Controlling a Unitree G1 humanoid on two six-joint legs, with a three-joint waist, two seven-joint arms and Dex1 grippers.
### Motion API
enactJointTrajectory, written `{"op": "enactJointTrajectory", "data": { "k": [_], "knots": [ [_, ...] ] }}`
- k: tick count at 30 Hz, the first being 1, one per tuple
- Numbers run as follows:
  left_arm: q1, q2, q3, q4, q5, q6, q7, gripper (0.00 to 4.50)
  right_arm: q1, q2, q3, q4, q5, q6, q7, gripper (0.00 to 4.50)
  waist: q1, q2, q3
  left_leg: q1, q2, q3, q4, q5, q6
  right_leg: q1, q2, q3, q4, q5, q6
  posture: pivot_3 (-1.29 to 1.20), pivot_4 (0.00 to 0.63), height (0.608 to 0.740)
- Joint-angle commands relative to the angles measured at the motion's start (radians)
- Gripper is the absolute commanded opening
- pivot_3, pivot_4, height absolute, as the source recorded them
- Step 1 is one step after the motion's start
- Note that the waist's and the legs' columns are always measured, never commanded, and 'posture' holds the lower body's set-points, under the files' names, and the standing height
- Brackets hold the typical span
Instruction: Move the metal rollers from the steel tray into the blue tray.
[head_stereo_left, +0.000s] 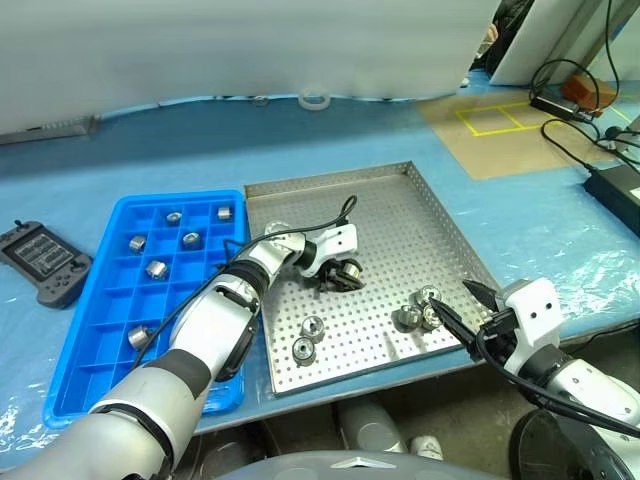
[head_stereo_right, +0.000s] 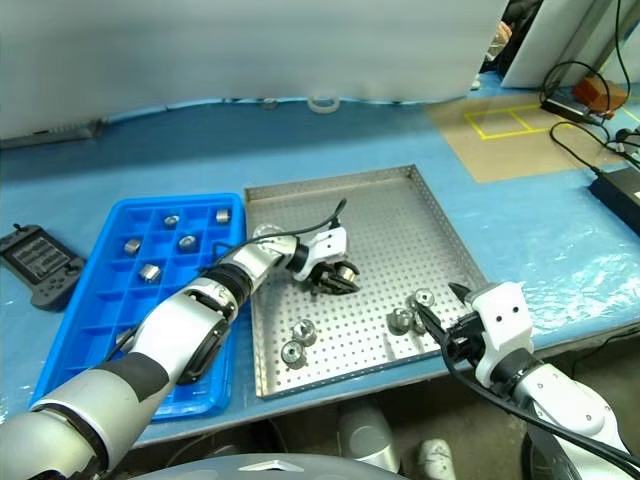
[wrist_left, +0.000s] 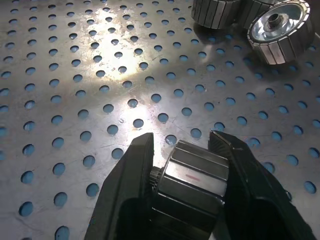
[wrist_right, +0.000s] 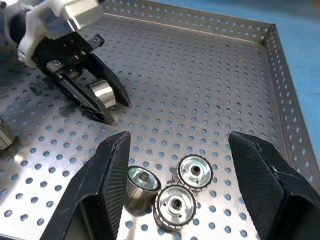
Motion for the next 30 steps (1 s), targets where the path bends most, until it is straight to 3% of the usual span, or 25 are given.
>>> {"op": "enactJointTrajectory", "data": {
  "k": [1,9,16,24,30],
  "knots": [
    [-0.016,0.013,0.017,-0.016,-0.004,-0.009,0.015,1.42,-0.031,-0.019,-0.001,0.004,0.000,-0.010,0.008,3.24,0.001,0.000,0.000,0.000,0.000,0.000,0.000,0.000,0.000,0.000,0.000,0.000,0.000,0.000,0.000,-0.63,0.150,0.740],
    [-0.074,0.051,0.180,-0.129,-0.185,0.060,-0.074,1.42,-0.190,-0.075,0.035,0.058,0.059,0.001,0.086,3.24,0.016,0.001,0.002,-0.002,0.000,0.000,0.001,0.000,0.001,-0.001,-0.001,-0.002,0.002,0.001,-0.001,-0.51,0.150,0.740],
    [0.048,0.146,0.249,-0.620,-0.379,0.361,-0.164,1.42,-0.466,-0.149,0.164,0.237,0.087,-0.019,0.234,3.24,0.081,0.000,0.003,0.000,0.000,-0.001,0.004,0.001,0.001,-0.003,-0.003,-0.004,0.014,0.001,-0.002,-0.28,0.150,0.740],
    [0.350,0.369,0.343,-1.154,-0.448,0.631,0.036,1.42,-0.789,-0.101,0.374,0.524,0.048,-0.119,0.440,3.24,0.258,0.004,0.008,0.000,0.004,-0.002,0.004,0.004,-0.003,-0.005,0.000,-0.005,0.020,0.001,-0.002,0.02,0.150,0.740],
    [0.602,0.459,0.497,-1.365,-0.455,0.723,0.273,1.42,-0.950,-0.007,0.496,0.783,-0.023,-0.262,0.577,3.24,0.414,0.002,0.008,-0.003,0.003,-0.001,0.002,0.005,-0.006,-0.015,0.000,-0.004,0.033,-0.003,-0.015,0.22,0.150,0.740]
  ]
}}
